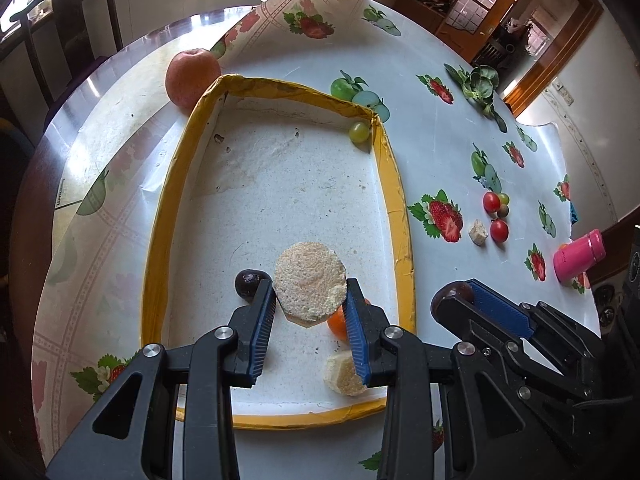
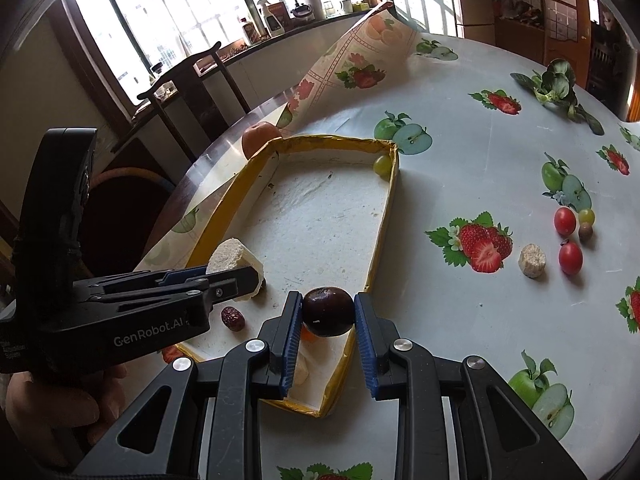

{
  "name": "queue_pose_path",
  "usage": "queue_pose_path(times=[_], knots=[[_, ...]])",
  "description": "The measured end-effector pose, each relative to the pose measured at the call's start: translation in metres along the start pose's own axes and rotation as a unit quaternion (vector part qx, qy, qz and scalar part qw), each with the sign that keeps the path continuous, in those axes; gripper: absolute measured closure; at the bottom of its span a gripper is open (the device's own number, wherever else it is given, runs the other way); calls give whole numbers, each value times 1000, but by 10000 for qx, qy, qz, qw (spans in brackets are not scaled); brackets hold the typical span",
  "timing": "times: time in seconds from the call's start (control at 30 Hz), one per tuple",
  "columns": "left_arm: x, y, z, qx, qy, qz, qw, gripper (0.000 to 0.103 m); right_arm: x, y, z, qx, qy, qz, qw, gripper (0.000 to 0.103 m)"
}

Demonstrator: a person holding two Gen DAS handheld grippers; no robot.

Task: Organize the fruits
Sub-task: 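Carry the bread slice and plum over the tray, then lower the bread slice with the left tool while the right tool lowers the plum, open both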

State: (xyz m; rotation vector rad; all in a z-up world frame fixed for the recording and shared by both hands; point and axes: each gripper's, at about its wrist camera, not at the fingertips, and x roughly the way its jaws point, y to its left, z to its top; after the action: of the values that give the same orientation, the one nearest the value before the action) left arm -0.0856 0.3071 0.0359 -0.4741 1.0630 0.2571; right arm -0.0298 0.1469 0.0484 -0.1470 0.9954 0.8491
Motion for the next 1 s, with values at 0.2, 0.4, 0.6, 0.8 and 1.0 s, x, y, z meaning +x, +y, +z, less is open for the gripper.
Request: queue_pose_path(times=[0.2,0.4,0.6,0.8,1.0], knots=[[7,9,9,-80,40,23,10000,71,22,7,8,-113,142,39,9998,76],[16,14,20,-110,63,71,9999,71,43,12,18,-196,245,65,9995,76],[32,19,25,-127,175,122,9997,71,71,14,23,-247,461,83,9986,76],[46,21,22,-131,302,165,9993,71,90,12,21,-283,651,103,9974,76],[57,24,20,-135,432,220,9987,71,101,12,17,-331,779,88,9964,76]])
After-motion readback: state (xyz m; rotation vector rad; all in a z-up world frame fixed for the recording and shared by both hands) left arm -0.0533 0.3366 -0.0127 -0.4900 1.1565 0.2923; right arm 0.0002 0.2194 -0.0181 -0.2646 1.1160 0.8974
